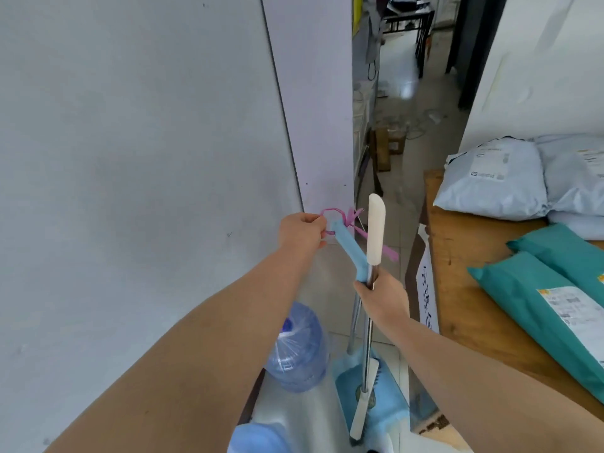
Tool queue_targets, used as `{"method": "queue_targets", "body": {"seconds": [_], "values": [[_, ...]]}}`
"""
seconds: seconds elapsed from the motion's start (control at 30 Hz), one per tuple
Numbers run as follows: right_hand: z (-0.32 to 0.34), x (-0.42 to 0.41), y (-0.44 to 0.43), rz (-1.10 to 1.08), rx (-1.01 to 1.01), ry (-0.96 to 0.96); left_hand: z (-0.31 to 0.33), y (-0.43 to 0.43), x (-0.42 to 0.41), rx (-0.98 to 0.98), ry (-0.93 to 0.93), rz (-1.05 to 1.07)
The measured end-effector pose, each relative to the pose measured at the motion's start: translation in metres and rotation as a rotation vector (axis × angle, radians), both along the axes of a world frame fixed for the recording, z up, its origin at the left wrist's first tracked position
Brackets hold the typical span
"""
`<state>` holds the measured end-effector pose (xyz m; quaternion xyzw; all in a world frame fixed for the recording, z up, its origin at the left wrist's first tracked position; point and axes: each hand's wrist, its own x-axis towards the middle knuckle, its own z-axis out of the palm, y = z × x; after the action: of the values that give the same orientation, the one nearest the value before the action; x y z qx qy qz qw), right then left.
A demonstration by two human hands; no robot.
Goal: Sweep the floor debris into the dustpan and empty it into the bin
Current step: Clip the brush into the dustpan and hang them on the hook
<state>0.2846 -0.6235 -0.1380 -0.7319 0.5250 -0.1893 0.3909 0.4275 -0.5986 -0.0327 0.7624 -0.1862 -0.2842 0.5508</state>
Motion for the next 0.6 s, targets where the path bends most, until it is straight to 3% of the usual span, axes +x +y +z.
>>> {"method": "queue_targets", "body": {"seconds": [0.6], "values": [[0.058, 0.116, -0.145, 0.003, -0.152, -0.039, 0.056, -0.140, 0.102, -0.025, -0.267, 0.100]]}}
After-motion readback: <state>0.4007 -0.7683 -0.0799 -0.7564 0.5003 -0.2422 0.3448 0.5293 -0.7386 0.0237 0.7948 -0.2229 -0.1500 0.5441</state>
